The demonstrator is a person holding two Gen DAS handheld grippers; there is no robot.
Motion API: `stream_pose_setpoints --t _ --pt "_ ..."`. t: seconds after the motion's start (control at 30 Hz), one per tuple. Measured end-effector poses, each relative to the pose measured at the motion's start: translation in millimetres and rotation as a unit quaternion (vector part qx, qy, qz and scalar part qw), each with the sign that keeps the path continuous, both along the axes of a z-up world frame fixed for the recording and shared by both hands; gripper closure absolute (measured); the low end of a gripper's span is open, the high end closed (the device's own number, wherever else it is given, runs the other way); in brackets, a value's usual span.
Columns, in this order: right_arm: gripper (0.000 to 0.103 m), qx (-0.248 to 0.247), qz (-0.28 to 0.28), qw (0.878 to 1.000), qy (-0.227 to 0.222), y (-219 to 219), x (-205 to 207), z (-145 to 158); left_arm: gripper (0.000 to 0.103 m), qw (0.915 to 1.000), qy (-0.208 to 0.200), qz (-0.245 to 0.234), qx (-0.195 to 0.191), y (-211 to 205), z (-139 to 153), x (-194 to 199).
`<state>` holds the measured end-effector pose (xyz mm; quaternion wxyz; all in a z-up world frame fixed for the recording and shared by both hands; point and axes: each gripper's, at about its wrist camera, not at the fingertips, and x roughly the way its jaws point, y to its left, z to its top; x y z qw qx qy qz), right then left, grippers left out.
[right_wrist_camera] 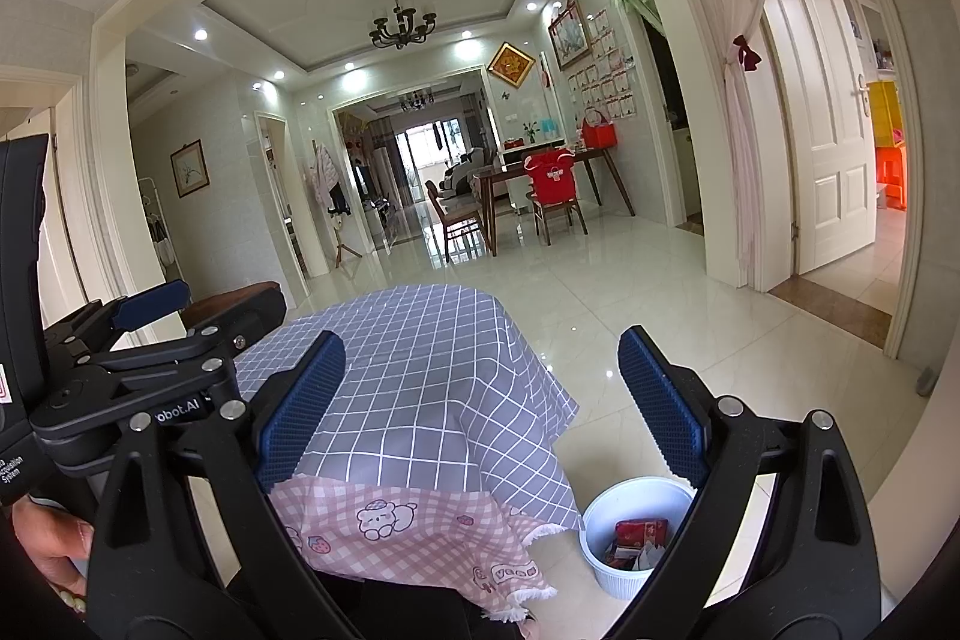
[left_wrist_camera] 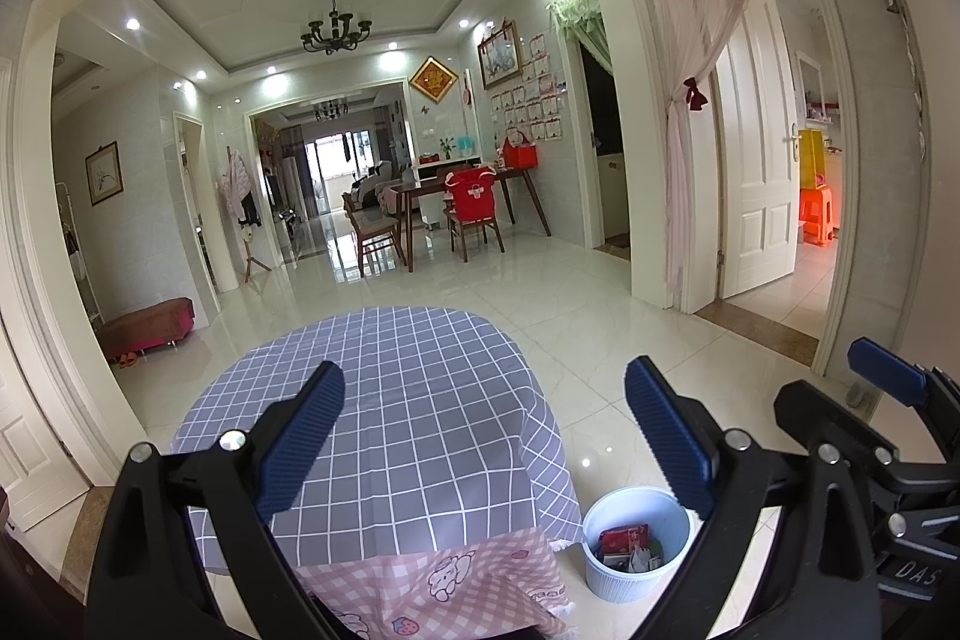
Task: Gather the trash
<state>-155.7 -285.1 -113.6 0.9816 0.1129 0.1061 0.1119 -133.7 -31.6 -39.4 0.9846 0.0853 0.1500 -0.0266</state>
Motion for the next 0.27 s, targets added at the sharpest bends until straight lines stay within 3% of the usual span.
stream_pose_setpoints --t 0.27 --pt "0.012 -0.003 -0.005 1.0 0.012 3 14 -10 0.009 0.9999 0.016 0.001 0.002 8 -19 18"
